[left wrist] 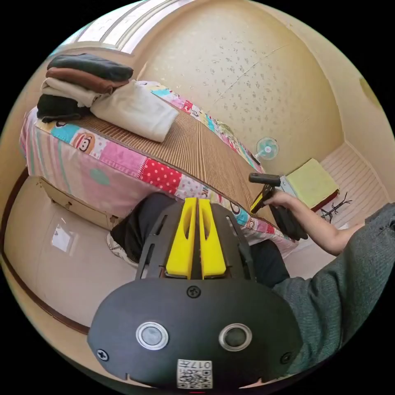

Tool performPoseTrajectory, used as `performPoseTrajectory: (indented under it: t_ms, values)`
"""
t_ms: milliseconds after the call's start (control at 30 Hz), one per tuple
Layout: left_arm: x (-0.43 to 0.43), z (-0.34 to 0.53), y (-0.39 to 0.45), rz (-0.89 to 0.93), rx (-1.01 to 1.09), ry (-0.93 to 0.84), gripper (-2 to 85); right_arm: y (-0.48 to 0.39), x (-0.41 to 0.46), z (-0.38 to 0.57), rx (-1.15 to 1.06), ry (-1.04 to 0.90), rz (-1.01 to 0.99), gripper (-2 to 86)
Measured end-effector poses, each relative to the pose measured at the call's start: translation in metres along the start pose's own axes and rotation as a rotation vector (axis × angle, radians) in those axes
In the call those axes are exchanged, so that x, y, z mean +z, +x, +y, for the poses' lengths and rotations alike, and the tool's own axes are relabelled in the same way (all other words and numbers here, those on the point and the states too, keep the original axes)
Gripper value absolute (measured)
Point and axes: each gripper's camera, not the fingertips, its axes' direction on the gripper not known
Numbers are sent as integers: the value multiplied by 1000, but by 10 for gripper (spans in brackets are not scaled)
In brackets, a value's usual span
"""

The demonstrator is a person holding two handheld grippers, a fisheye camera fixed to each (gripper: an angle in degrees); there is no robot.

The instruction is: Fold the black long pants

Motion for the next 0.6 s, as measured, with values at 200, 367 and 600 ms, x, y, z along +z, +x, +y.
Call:
performPoseTrajectory:
  t_ms: [200, 367, 600]
  values:
    - [-90, -92, -42, -254, -86, 445, 83, -61, 16, -34, 15, -49, 188, 7]
    - [-141, -184, -143, -63, -352, 710, 121, -103, 35, -37, -9, -19, 318, 6]
    - [-145, -261, -224, 43, -585, 611, 121, -148, 72, -5, 136, 212, 401, 4]
